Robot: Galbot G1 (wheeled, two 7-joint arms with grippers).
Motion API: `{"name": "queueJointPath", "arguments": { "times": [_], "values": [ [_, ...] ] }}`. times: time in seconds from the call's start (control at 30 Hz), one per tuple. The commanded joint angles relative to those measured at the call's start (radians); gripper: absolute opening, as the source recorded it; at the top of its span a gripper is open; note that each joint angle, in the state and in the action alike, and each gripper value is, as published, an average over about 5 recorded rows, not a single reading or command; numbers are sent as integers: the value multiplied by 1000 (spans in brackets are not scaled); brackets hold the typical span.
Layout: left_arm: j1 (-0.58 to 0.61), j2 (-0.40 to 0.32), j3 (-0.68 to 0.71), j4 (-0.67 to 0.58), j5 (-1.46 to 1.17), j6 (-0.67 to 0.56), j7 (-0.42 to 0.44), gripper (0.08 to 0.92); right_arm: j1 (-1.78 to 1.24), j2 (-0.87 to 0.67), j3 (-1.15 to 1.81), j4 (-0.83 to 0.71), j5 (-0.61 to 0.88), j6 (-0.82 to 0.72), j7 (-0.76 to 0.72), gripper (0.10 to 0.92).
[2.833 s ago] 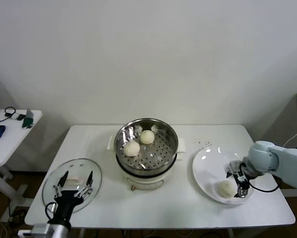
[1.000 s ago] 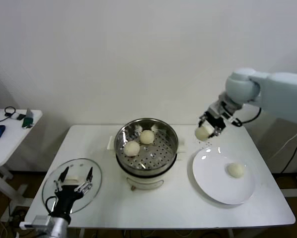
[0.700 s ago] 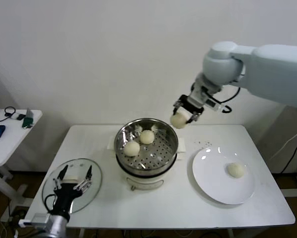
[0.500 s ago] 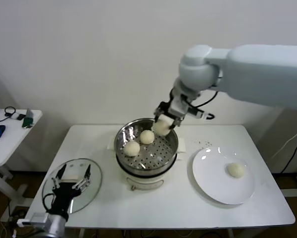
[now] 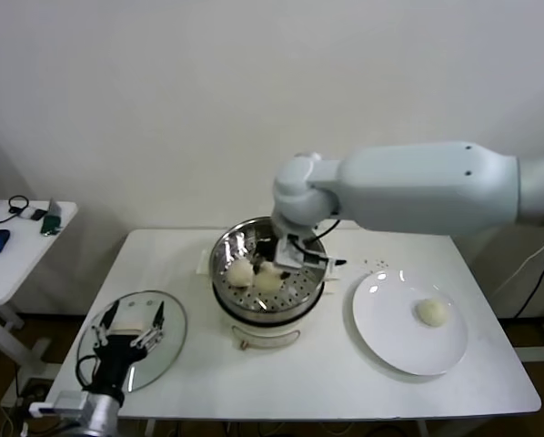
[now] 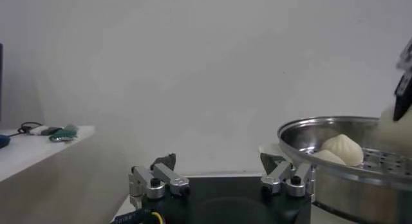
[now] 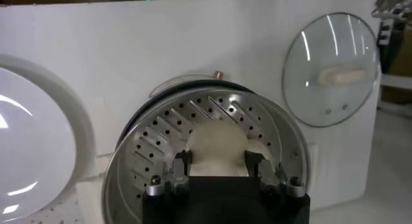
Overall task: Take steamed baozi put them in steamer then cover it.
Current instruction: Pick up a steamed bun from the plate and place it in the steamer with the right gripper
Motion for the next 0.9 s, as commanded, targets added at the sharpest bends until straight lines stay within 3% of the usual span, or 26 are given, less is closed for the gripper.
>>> {"name": "queueJointPath", "arguments": {
  "times": [0.03, 0.67, 0.9],
  "values": [
    [-2, 1, 2, 0, 5, 2, 1, 823, -132, 46, -1, -57, -105, 8, 17, 578],
    [6, -1, 7, 3, 4, -8, 2, 823, -179, 72, 18, -131, -123, -1, 6, 595],
    [9, -1, 11, 2, 5, -10, 4, 823, -178, 74, 29, -146, -94, 2, -16, 708]
  ]
}}
